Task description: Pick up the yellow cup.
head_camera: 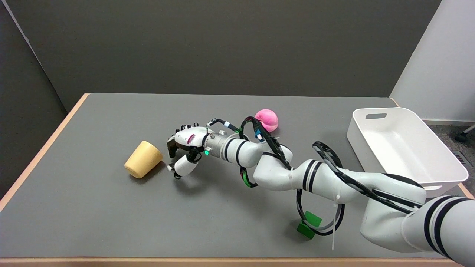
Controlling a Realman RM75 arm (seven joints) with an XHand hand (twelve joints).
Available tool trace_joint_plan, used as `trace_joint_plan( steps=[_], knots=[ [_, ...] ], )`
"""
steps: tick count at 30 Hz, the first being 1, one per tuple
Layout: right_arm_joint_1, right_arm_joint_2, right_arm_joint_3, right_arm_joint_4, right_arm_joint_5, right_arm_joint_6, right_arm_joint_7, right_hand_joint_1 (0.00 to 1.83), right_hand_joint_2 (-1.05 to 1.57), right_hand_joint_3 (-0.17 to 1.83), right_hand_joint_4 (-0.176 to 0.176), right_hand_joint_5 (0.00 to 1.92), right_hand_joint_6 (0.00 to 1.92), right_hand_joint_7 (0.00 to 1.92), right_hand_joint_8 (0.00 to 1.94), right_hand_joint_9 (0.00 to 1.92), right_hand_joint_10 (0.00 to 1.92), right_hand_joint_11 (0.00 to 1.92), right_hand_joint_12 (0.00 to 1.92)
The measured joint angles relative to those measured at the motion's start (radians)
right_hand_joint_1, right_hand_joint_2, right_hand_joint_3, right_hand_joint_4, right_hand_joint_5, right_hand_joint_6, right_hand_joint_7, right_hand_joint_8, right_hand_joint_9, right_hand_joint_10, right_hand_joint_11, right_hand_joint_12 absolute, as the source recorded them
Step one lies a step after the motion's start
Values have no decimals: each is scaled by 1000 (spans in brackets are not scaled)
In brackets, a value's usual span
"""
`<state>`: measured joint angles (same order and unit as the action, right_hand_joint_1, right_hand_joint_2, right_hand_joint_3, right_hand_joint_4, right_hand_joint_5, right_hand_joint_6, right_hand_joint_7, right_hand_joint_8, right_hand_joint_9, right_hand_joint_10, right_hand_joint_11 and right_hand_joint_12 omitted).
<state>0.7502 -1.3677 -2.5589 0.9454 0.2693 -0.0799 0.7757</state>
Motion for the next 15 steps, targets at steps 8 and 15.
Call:
trace_joint_plan(
  steps=[8,15],
  knots=[
    [-3,0,3,0,13,0,-1,460,693,798,-176,249,551,349,503,202,868,-1,1177],
    [-6,-3,3,0,18,0,0,442,688,792,-176,247,550,347,506,201,876,0,1192]
  ],
)
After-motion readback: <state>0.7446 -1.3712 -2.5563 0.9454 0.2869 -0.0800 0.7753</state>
